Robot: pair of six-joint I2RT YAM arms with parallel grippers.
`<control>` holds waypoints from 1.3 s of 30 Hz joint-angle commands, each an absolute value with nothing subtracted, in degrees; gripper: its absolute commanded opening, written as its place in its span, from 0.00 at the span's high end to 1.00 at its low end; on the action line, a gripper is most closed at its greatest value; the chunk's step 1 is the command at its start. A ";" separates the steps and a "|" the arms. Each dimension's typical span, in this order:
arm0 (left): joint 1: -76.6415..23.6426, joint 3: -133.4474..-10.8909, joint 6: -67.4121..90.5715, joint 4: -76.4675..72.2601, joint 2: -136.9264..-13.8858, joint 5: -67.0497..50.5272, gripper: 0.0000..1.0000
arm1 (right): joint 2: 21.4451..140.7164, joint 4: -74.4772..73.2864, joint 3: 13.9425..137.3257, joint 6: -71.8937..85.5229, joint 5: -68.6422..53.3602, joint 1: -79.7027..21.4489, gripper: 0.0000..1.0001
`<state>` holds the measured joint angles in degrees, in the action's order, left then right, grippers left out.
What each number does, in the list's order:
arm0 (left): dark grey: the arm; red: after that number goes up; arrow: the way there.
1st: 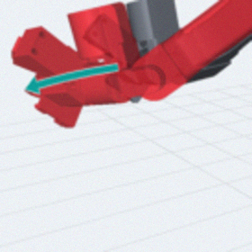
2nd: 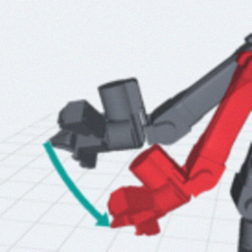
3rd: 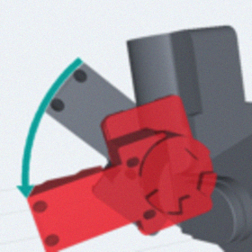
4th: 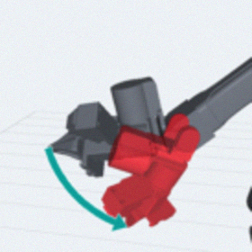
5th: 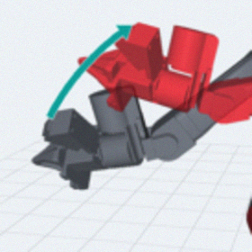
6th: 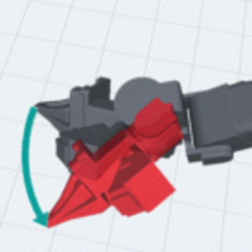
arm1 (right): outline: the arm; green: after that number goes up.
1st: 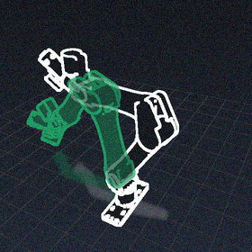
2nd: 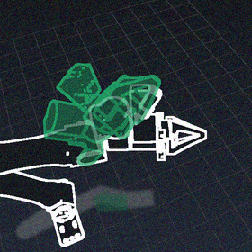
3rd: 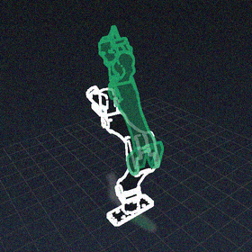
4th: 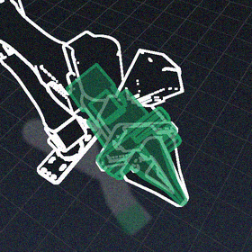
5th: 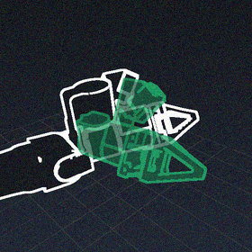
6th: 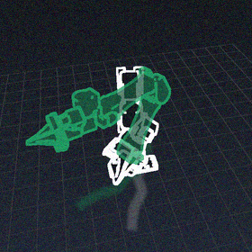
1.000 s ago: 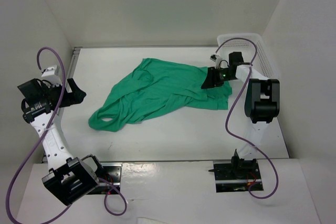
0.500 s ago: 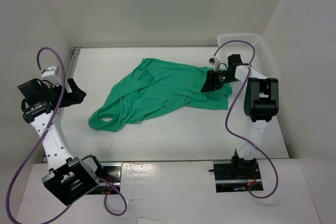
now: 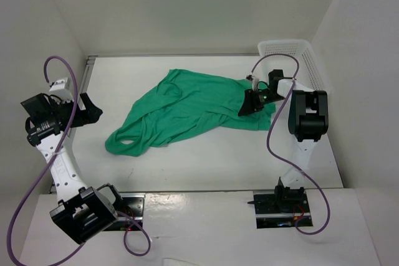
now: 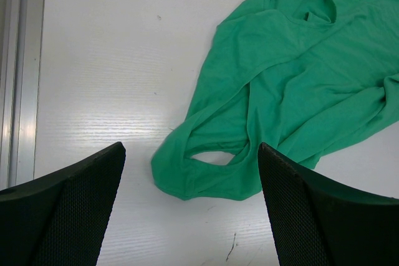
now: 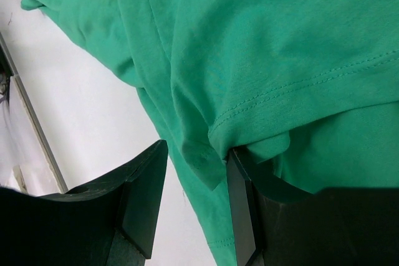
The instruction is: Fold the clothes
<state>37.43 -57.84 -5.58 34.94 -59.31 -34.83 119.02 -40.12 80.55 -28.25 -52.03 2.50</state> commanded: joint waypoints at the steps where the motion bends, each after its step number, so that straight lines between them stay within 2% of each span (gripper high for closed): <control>1: 37.27 -57.83 -5.01 34.01 -58.18 -36.39 0.07 | 118.92 -42.19 80.68 -30.93 -54.49 2.81 0.50; 13: 37.27 -57.83 -5.01 34.01 -58.18 -36.39 0.07 | 114.97 -45.62 82.62 -33.49 -62.22 2.81 0.50; 25: 37.27 -57.83 -5.01 34.01 -57.66 -36.39 0.07 | 113.99 -40.08 79.55 -30.59 -61.08 3.34 0.50; 29: 37.27 -57.83 -5.01 34.01 -57.66 -36.39 0.07 | 114.08 -36.48 78.40 -26.99 -55.83 3.34 0.50; 39: 37.27 -57.83 -5.01 34.01 -57.66 -36.39 0.07 | 117.33 -37.00 78.40 -27.51 -54.76 3.34 0.50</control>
<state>37.43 -57.84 -5.58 34.94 -58.72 -34.83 116.73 -39.27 78.67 -27.88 -54.87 2.96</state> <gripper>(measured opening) 0.926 0.503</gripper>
